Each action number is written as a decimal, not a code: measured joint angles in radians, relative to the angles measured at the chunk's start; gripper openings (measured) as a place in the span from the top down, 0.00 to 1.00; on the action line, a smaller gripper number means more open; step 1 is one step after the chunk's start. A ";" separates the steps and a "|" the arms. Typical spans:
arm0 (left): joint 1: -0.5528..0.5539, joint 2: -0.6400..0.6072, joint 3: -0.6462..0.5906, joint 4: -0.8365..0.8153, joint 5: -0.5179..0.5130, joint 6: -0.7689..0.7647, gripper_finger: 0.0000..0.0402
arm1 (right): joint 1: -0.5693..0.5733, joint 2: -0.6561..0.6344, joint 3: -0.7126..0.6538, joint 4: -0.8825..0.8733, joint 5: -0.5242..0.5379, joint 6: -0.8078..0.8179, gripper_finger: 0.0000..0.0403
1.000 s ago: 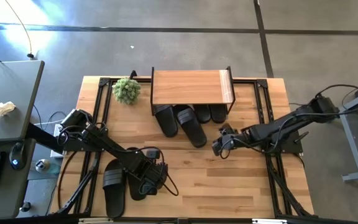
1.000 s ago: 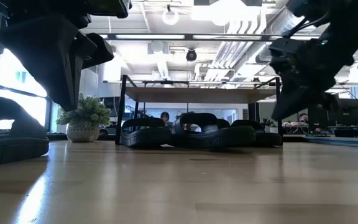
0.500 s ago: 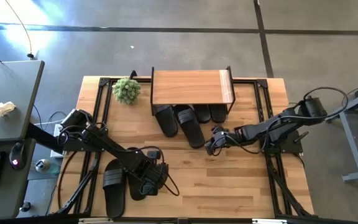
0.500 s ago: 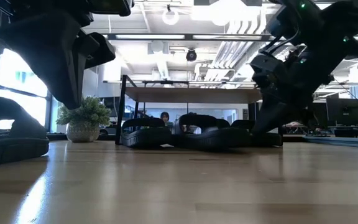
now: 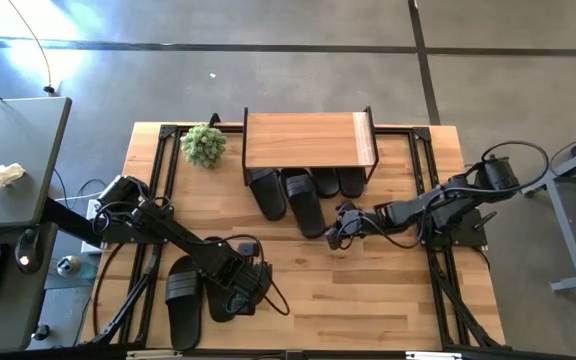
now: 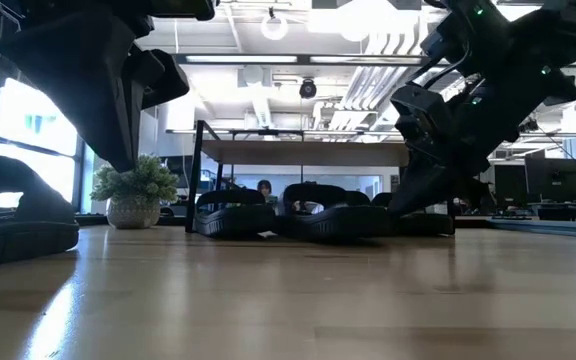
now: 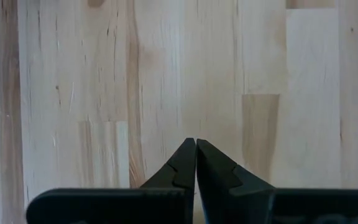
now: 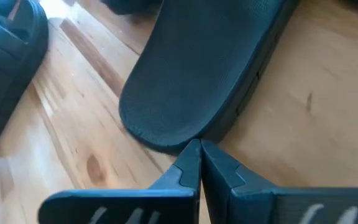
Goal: Pick and place slides into the shelf
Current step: Adjust the black slippers under the shelf
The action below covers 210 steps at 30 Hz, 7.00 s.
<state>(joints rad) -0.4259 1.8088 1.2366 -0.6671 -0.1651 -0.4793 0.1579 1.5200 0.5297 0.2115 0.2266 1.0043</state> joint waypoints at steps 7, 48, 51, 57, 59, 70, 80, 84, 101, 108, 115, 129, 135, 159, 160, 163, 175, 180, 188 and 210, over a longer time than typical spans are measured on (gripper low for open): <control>0.000 0.000 0.000 0.039 0.000 0.000 0.99 | -0.042 0.000 0.000 0.065 0.001 -0.040 1.00; 0.358 0.256 0.055 0.586 -0.064 0.214 1.00 | 0.058 0.159 0.152 -0.106 0.051 -0.136 1.00; 0.374 0.256 0.055 0.560 -0.081 0.215 1.00 | 0.050 0.198 0.193 -0.084 0.053 -0.164 1.00; 0.399 0.255 0.048 0.514 -0.103 0.218 1.00 | 0.049 0.194 0.218 -0.113 0.072 -0.218 1.00; 0.407 0.255 0.047 0.496 -0.116 0.221 1.00 | 0.051 0.186 0.223 -0.118 0.081 -0.215 1.00; 0.476 0.255 0.047 0.451 -0.133 0.242 1.00 | 0.155 0.060 0.233 -0.292 0.148 -0.138 1.00; 0.536 0.255 0.044 0.448 -0.131 0.293 1.00 | 0.346 -0.125 0.242 -0.432 0.335 -0.058 1.00; 0.548 0.255 0.044 0.476 -0.122 0.324 1.00 | 0.389 -0.140 0.241 -0.491 0.380 0.003 1.00; 0.606 0.255 0.045 0.504 -0.136 0.350 1.00 | 0.426 -0.113 0.241 -0.545 0.401 0.071 1.00; 0.610 0.255 0.045 0.509 -0.118 0.354 1.00 | 0.425 -0.113 0.241 -0.544 0.405 0.070 1.00; 0.608 0.255 0.045 0.513 -0.047 0.352 1.00 | 0.425 -0.113 0.241 -0.547 0.409 0.070 1.00; 0.565 0.224 0.154 0.371 -0.006 0.363 0.87 | 0.425 -0.113 0.241 -0.562 0.413 0.044 1.00; 0.532 0.218 0.323 0.103 -0.002 0.375 0.78 | 0.425 -0.113 0.241 -0.569 0.420 0.042 1.00; 0.271 0.122 0.274 -0.456 -0.322 0.017 0.76 | 0.427 -0.113 0.241 -0.539 0.343 -0.066 1.00; 0.274 0.112 0.252 -0.430 -0.322 -0.018 0.76 | 0.427 -0.113 0.241 -0.539 0.343 -0.067 1.00; 0.288 0.108 0.206 -0.340 -0.277 -0.060 0.76 | 0.420 -0.113 0.241 -0.540 0.340 -0.061 1.00; 0.344 0.109 0.150 -0.137 -0.194 0.134 0.76 | 0.418 -0.113 0.241 -0.543 0.337 0.065 1.00; 0.367 0.109 0.150 -0.138 -0.191 0.134 0.73 | 0.409 -0.113 0.241 -0.545 0.294 0.059 1.00; 0.389 0.109 0.150 -0.143 -0.219 0.101 0.48 | 0.390 -0.113 0.241 -0.581 0.199 0.044 1.00; 0.394 0.257 0.150 -0.143 -0.271 0.108 0.38 | 0.390 -0.114 0.241 -0.613 0.149 0.061 1.00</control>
<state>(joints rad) -0.0319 2.0657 1.3865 -0.8101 -0.4363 -0.3714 0.5476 1.4063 0.7712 -0.4013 0.3759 1.0653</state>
